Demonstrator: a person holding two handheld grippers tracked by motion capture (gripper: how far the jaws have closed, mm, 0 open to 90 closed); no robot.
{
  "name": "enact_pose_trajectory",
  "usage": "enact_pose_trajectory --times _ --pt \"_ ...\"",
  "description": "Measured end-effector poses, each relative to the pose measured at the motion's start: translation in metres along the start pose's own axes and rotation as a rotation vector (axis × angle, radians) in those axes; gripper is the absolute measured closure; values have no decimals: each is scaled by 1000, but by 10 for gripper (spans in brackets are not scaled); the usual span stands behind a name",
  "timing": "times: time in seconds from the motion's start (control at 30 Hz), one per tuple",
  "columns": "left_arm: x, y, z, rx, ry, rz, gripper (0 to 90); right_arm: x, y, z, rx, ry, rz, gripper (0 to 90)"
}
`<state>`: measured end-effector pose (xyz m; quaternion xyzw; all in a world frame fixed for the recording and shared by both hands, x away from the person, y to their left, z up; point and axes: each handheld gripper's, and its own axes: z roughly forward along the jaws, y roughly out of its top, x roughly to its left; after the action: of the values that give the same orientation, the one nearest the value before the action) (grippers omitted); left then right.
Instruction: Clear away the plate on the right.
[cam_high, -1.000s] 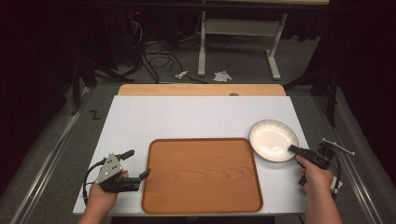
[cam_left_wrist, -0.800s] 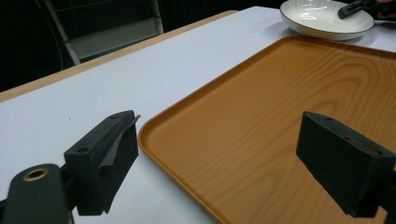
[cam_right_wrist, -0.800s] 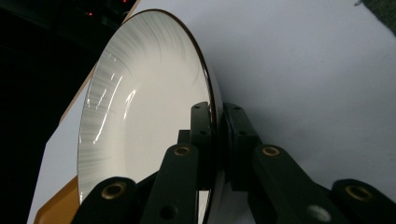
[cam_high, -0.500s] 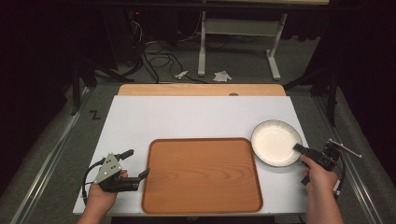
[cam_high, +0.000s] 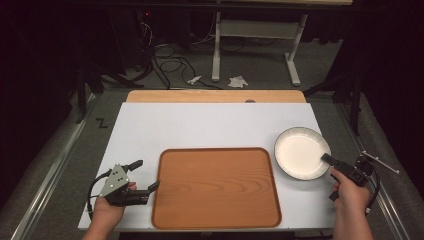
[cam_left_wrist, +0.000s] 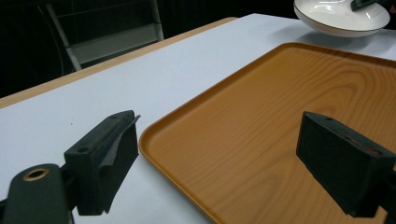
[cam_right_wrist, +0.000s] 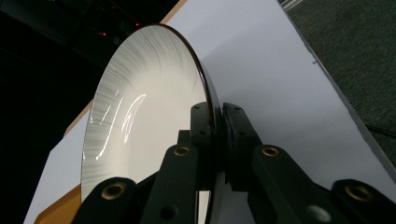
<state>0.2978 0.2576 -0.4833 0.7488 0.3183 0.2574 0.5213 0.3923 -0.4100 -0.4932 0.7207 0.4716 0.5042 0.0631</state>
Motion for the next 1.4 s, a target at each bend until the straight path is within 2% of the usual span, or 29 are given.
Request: enact_pose_trajectory --times 0.13,0.37,0.67,0.83,0.87,0.93,1.13,1.27,1.33,1.4 --pt "0 0 0 -3 -1 -1 134 5 0 -3 -8 19 -11 855" --pt "0 1 2 -3 -3 2 134 22 -2 -7 -15 92 -39 857" --pt "1 1 0 -12 4 -5 134 35 -5 -4 -3 128 -61 857" --pt "2 1 -1 -15 12 -6 134 53 -4 8 33 163 -77 858" --pt "2 1 -1 -15 12 -6 134 53 -4 8 33 163 -77 858" --pt "3 1 -1 -15 12 -8 134 64 -3 13 50 170 -92 857" --pt "3 1 -2 -19 15 -9 134 83 -2 23 55 191 -118 857" --pt "3 1 -2 -20 16 -9 134 94 -6 29 60 212 -129 857" --pt "3 1 -2 -19 15 -9 134 100 -14 36 73 252 -127 858" --pt "3 1 -2 -19 14 -9 134 101 -17 38 76 261 -129 858"
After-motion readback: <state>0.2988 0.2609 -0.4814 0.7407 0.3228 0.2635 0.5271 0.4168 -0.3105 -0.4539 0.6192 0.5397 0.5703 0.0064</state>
